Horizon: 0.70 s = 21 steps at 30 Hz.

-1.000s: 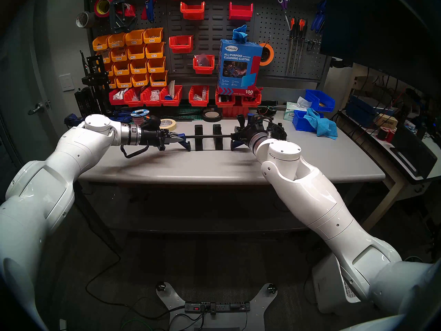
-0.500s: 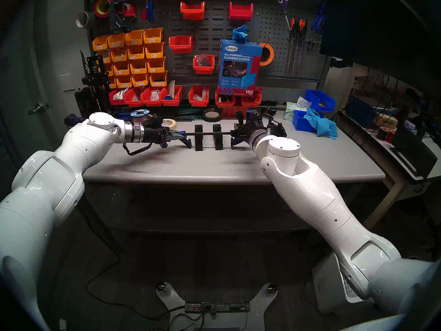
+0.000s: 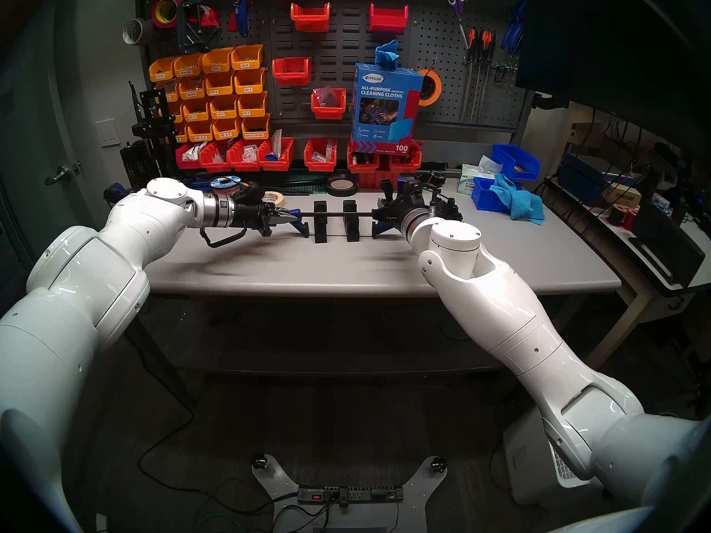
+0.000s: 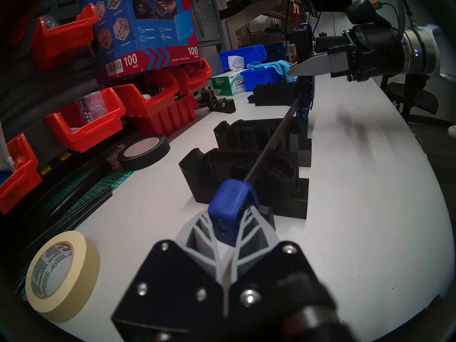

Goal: Clamp the two 3D printed pieces together with the clamp

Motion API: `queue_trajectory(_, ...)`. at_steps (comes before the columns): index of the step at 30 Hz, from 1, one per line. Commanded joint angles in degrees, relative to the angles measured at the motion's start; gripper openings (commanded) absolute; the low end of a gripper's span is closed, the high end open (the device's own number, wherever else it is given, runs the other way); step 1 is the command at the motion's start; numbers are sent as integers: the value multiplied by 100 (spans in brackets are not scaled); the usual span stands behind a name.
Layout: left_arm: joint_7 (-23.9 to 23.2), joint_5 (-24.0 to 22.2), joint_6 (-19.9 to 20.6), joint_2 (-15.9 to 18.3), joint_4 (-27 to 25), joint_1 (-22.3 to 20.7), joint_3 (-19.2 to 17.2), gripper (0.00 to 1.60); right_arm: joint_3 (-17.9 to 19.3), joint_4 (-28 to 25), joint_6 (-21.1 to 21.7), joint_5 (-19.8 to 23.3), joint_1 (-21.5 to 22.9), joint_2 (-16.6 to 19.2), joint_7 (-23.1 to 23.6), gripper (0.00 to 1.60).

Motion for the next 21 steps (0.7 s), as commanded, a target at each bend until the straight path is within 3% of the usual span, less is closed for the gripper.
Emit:
queue_trajectory(1,-16,-7,-38,-206,198,-177,-9,0,-2,36,-72,7,105,-122,20,0)
queue_trajectory(21,-46,-47,-72,-437,351,-215,-91,0,-42,153,-198,2,148,-328,35,0)
